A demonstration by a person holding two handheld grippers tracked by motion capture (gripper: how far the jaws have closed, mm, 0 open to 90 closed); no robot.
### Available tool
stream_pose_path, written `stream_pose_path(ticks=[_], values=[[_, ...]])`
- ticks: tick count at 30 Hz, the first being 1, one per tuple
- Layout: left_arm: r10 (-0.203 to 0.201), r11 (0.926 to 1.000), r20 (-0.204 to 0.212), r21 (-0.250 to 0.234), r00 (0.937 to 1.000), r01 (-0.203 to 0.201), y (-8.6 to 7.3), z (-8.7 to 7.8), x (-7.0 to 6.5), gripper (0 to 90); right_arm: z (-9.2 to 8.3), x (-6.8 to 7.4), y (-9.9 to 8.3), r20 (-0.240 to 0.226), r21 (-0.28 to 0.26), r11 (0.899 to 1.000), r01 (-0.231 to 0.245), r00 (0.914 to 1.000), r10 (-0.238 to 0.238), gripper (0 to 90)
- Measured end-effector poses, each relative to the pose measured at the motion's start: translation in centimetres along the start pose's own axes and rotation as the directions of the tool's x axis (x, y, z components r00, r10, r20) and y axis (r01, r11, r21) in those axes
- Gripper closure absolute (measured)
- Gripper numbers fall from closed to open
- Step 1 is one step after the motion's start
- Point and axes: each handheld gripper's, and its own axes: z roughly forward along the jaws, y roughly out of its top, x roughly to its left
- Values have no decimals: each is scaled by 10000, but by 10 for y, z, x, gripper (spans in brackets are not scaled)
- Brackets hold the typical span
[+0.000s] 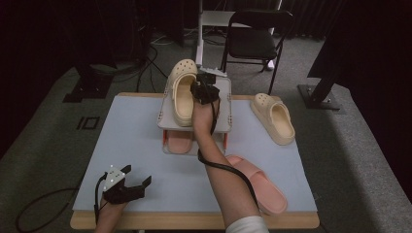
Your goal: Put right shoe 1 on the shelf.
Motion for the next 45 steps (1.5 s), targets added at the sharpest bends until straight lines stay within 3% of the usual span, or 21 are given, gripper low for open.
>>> stream_pose_path(ticks=[2,5,7,14,26,33,41,45], values=[[-44,10000,13,6,10000,44,0,0,0,85,3,2,-2,-96,154,9997,-203,9997,205,743],[56,10000,1,-4,10000,-56,0,0,0,85,3,2,-4,-88,87,10000,45,10000,-45,718],[17,10000,23,27,10000,-17,0,0,0,86,1,0,-3,-407,98,10000,-14,9992,18,684],[59,10000,33,65,10000,-59,0,2,-3,86,-6,0,0,-513,277,9957,881,9949,-866,527],[73,9999,-10,127,10000,-73,-1,5,-3,86,-23,-12,-4,-1178,358,9912,1276,9854,-1226,454],[30,10000,-91,73,10000,-29,0,4,-2,86,-38,-25,-5,-1901,329,9899,1381,9732,-1295,388],[48,10000,-136,84,9999,-47,0,5,-2,86,-51,-36,-10,-2169,217,9815,1901,9593,-1810,386],[53,10000,-132,71,9999,-52,-1,5,-2,86,-58,-42,-12,-2327,161,9810,1935,9549,-1845,386]])
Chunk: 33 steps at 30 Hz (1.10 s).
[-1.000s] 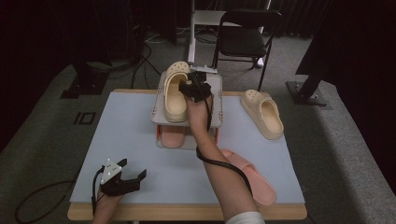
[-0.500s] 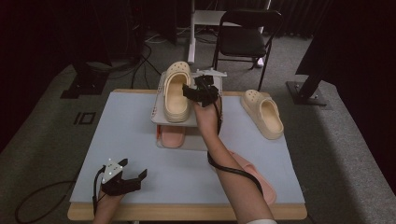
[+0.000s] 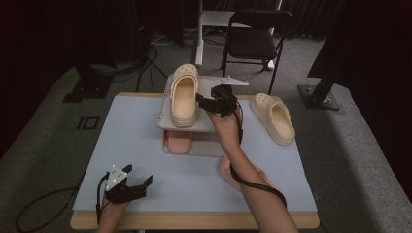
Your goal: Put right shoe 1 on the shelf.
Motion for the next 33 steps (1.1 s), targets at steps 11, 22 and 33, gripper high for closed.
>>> stream_pose_path(ticks=[11,22,33], values=[[0,10000,13,36,10000,0,-1,1,0,86,-29,-19,-13,-222,-319,9994,166,9996,-173,346],[87,10000,-9,39,10000,-87,-1,2,-1,86,-58,-33,-35,-432,-519,9964,677,9966,-699,341],[142,9999,-24,37,9999,-142,-1,3,-2,86,-81,-51,-60,-159,-639,9935,946,9953,-958,332]])
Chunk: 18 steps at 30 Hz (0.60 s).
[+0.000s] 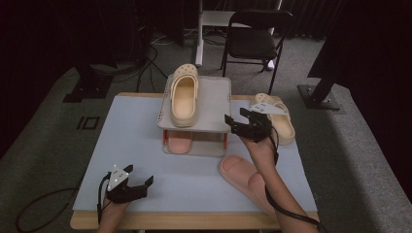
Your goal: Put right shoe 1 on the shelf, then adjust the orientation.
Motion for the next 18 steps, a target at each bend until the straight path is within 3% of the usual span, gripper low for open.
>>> stream_pose_path(ticks=[7,18], values=[[17,10000,25,-8,10000,-17,0,0,-1,86,-10,-13,-24,13,3,10000,-35,10000,35,315],[51,10000,58,-58,10000,-50,0,0,0,86,-31,-36,-78,-436,308,9995,44,9990,-30,299]])
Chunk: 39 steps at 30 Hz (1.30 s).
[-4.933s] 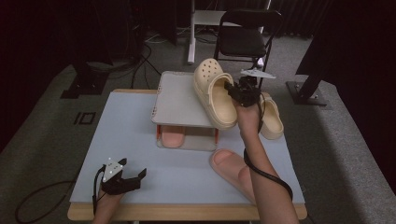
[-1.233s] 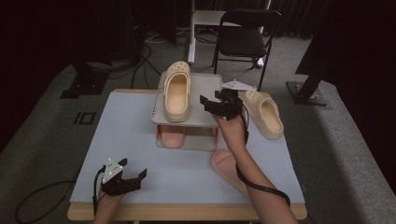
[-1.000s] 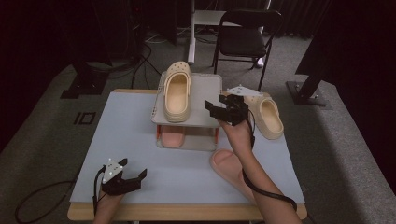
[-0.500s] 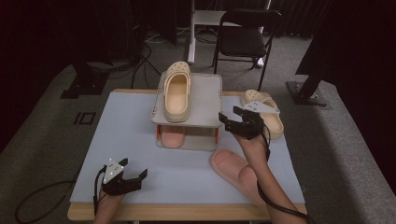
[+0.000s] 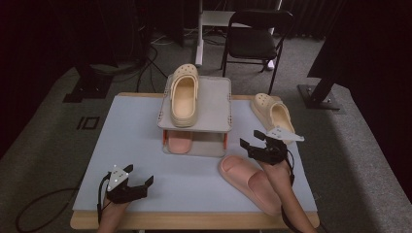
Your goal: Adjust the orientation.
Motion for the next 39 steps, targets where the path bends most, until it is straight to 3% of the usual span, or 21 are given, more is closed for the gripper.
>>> stream_pose_path(ticks=[7,14,17,20,21,23,28,32,39], values=[[-74,10000,9,-37,10000,74,1,0,-1,86,-12,-14,-25,-68,540,9985,106,9999,-102,313],[-119,9999,12,1,9999,119,1,1,-1,86,-32,-31,-56,-12,918,9955,-252,9997,254,326],[-140,9999,27,-21,9999,140,1,1,-1,86,-39,-35,-68,-74,1041,9936,-435,9990,445,334],[-172,9998,27,-32,9998,172,1,1,0,86,-41,-39,-82,-34,1548,9874,-325,9994,335,336],[-179,9998,5,-38,9998,179,1,1,0,86,-43,-41,-86,-103,1444,9881,-523,9985,543,346],[-197,9998,-4,-53,9998,197,1,1,0,86,-47,-43,-92,59,1616,9855,-513,9987,510,346],[-161,9999,-15,-18,9999,161,1,2,0,86,-48,-43,-102,-43,1781,9821,-607,9980,625,350],[-163,9999,17,-40,9999,163,1,3,-1,86,-39,-38,-102,-319,2126,9768,-253,9990,329,383],[-146,9999,69,48,9999,146,0,4,-1,86,-24,-28,-95,-596,2529,9652,670,9968,-536,565]])
